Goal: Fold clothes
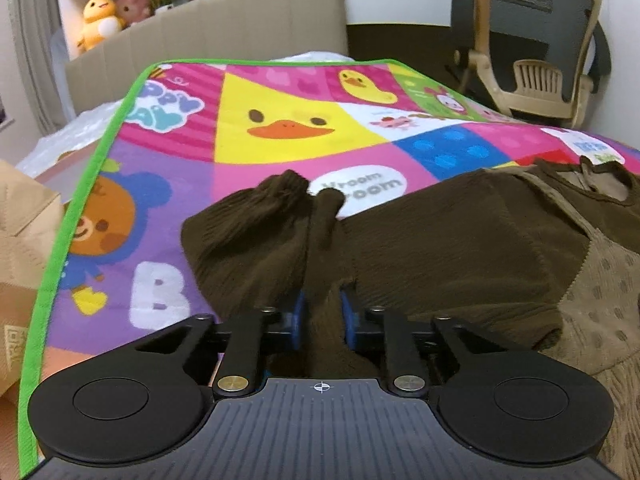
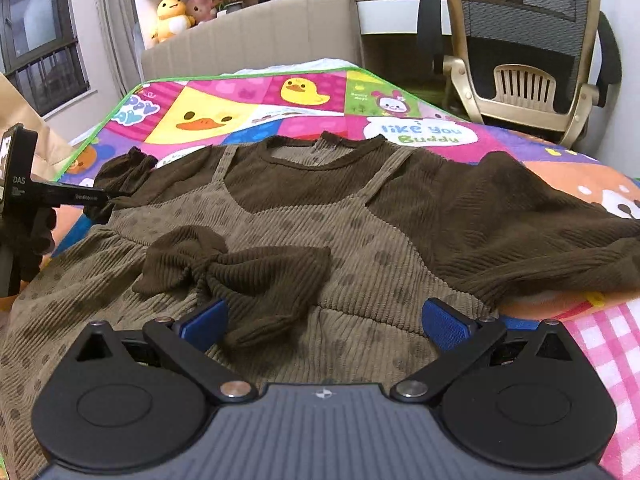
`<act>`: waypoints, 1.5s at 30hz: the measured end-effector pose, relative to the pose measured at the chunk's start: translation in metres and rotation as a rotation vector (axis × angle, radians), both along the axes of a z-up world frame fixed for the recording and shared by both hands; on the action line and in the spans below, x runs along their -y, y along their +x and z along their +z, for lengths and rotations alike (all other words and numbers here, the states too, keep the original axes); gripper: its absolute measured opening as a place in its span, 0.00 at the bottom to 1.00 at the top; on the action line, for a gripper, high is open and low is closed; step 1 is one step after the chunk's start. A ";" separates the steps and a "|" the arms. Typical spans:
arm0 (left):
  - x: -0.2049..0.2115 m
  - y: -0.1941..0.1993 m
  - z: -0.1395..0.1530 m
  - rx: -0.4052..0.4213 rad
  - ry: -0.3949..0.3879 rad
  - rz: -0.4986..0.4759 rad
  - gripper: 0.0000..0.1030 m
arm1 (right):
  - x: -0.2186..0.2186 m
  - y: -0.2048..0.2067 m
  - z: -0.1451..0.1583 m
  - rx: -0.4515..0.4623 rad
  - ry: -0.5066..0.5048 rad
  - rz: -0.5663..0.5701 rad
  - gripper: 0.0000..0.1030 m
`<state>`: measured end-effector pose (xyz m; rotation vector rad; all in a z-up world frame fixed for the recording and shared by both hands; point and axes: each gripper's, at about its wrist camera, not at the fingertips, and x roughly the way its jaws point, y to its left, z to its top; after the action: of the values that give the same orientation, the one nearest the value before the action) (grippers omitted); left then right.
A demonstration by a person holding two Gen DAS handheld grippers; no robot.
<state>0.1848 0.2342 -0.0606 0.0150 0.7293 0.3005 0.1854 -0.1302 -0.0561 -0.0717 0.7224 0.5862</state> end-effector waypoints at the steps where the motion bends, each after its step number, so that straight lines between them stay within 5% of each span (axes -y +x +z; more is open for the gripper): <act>1: -0.002 -0.001 0.001 0.002 -0.001 0.003 0.11 | -0.002 0.000 0.000 0.001 -0.011 0.001 1.00; 6: -0.002 -0.006 0.013 0.038 0.013 0.011 0.04 | -0.008 0.000 -0.001 0.010 -0.056 0.009 1.00; 11: 0.034 -0.014 0.067 0.236 0.100 -0.079 0.04 | -0.005 0.000 0.000 0.014 -0.041 0.012 1.00; 14: 0.069 -0.019 0.093 0.355 0.009 -0.238 0.04 | -0.001 0.001 0.003 0.010 -0.018 0.009 1.00; 17: 0.103 -0.021 0.090 0.363 -0.108 -0.445 0.06 | 0.003 0.001 0.005 0.007 0.005 0.006 1.00; 18: 0.113 -0.020 0.085 0.341 -0.138 -0.500 0.11 | 0.004 0.002 0.006 0.006 0.013 0.005 1.00; 22: 0.138 -0.019 0.054 0.215 -0.180 -0.611 0.71 | 0.009 0.002 0.011 0.003 0.043 0.000 1.00; 25: 0.142 -0.029 0.041 0.171 -0.175 -0.648 0.90 | 0.008 0.000 0.037 0.081 0.049 -0.001 1.00; 28: 0.137 -0.038 0.037 0.152 -0.172 -0.656 0.92 | 0.002 0.012 0.062 0.111 0.090 -0.005 1.00; 30: 0.132 -0.041 0.037 0.148 -0.176 -0.644 0.92 | -0.010 0.033 0.066 0.076 0.122 -0.008 0.94; 32: 0.129 -0.041 0.038 0.152 -0.185 -0.626 0.93 | -0.028 0.059 0.059 0.053 0.106 -0.019 0.77; 36: 0.121 -0.044 0.054 0.186 -0.196 -0.604 0.95 | -0.058 0.098 0.025 0.002 0.046 -0.071 0.69; 37: 0.120 -0.044 0.058 0.196 -0.197 -0.602 0.95 | -0.064 0.103 0.016 -0.017 0.039 -0.074 0.45; 40: 0.114 -0.043 0.074 0.235 -0.202 -0.603 0.96 | -0.067 0.092 0.022 0.004 0.042 -0.036 0.20; 43: 0.114 -0.034 0.083 0.269 -0.224 -0.599 0.98 | -0.056 0.084 0.049 0.126 0.011 -0.055 0.18; 45: 0.117 -0.023 0.080 0.280 -0.254 -0.584 0.98 | -0.047 0.089 0.041 0.100 -0.012 -0.076 0.18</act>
<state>0.1615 0.1173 0.0196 -0.0537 0.4531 -0.3443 0.2748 -0.0834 -0.0146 -0.0841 0.6288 0.5018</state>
